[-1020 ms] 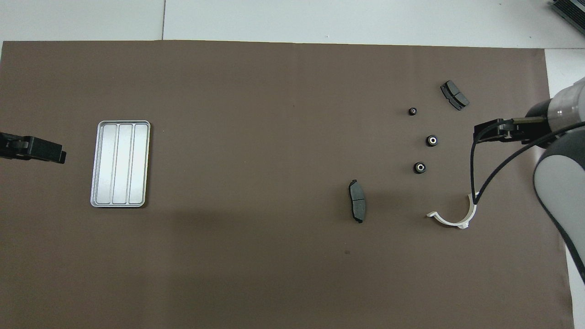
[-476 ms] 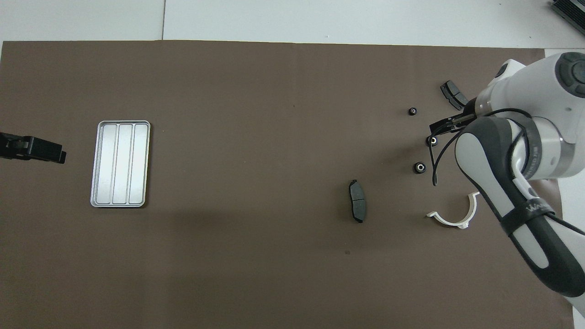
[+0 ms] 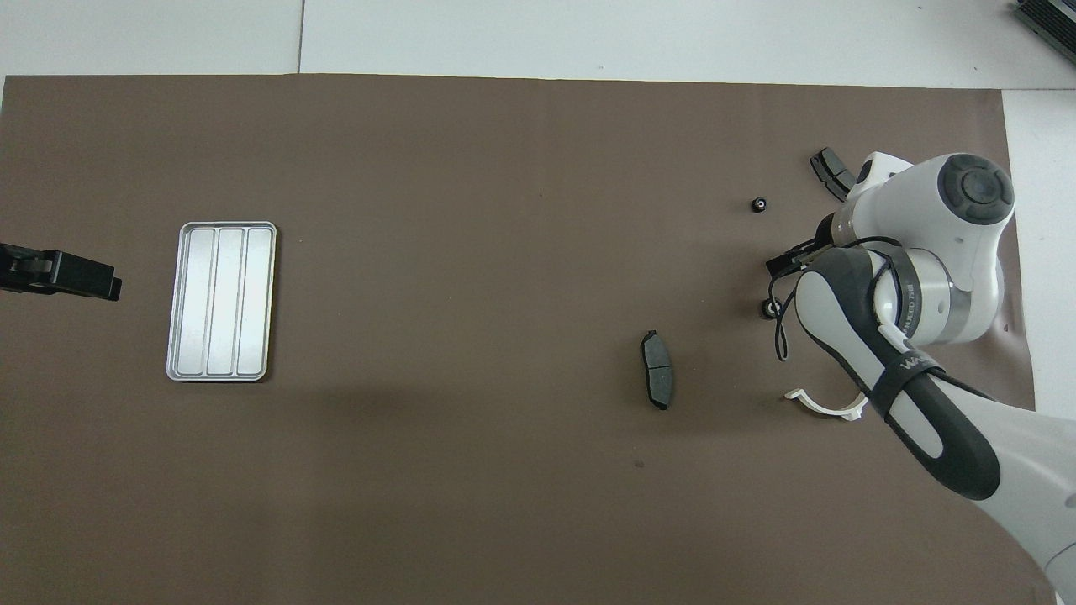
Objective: Pick bearing gear from pile to tray
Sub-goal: 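Reach the right gripper down and grasp a black bearing gear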
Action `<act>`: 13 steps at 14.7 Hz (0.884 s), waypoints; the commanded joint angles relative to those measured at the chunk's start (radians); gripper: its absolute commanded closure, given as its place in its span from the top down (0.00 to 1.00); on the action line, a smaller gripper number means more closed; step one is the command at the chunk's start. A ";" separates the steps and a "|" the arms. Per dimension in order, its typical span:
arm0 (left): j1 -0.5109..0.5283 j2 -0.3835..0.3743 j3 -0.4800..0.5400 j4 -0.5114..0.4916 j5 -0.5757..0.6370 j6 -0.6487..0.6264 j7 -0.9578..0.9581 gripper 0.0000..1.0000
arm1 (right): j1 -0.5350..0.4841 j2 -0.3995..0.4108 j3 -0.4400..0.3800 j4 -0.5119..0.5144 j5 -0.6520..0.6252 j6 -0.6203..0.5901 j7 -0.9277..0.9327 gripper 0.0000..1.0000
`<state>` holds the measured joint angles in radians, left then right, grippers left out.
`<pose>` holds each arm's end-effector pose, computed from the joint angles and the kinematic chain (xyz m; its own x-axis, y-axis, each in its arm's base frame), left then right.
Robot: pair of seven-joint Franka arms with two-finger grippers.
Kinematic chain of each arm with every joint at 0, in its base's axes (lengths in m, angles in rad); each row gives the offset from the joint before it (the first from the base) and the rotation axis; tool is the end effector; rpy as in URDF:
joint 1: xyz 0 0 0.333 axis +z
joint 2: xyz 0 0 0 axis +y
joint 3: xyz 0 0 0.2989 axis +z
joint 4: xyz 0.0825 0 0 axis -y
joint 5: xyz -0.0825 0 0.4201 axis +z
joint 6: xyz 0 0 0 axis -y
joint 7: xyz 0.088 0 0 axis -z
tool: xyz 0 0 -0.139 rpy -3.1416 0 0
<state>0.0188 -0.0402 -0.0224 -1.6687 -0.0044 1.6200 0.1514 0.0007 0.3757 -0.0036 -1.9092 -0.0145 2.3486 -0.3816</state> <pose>0.5814 -0.0029 0.5534 0.9880 -0.1541 -0.0079 -0.1541 -0.9880 0.0047 0.6546 -0.0024 0.2349 0.9236 0.3794 0.0544 0.3780 -0.9251 0.0351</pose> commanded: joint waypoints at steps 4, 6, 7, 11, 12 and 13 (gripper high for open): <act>0.012 -0.004 -0.004 0.007 -0.019 -0.017 0.010 1.00 | -0.024 0.020 0.005 -0.030 0.027 0.067 -0.066 1.00; 0.012 -0.004 -0.004 0.007 -0.019 -0.017 0.010 1.00 | -0.018 0.020 0.005 -0.030 0.045 0.067 -0.060 1.00; 0.012 -0.004 -0.004 0.007 -0.019 -0.017 0.010 1.00 | -0.013 0.020 0.005 -0.030 0.053 0.069 -0.060 1.00; 0.012 -0.004 -0.004 0.007 -0.019 -0.017 0.010 1.00 | -0.010 0.020 0.005 -0.030 0.054 0.067 -0.085 0.66; 0.012 -0.004 -0.004 0.007 -0.019 -0.017 0.010 1.00 | -0.010 0.020 0.005 -0.030 0.054 0.066 -0.091 0.60; 0.012 -0.004 -0.004 0.007 -0.019 -0.017 0.010 1.00 | -0.010 0.020 0.005 -0.031 0.054 0.064 -0.091 0.59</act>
<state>0.0188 -0.0402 -0.0224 -1.6687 -0.0044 1.6200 0.1514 -0.0047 0.3959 -0.0010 -1.9300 0.0176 2.3957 -0.4309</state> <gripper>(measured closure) 0.000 0.348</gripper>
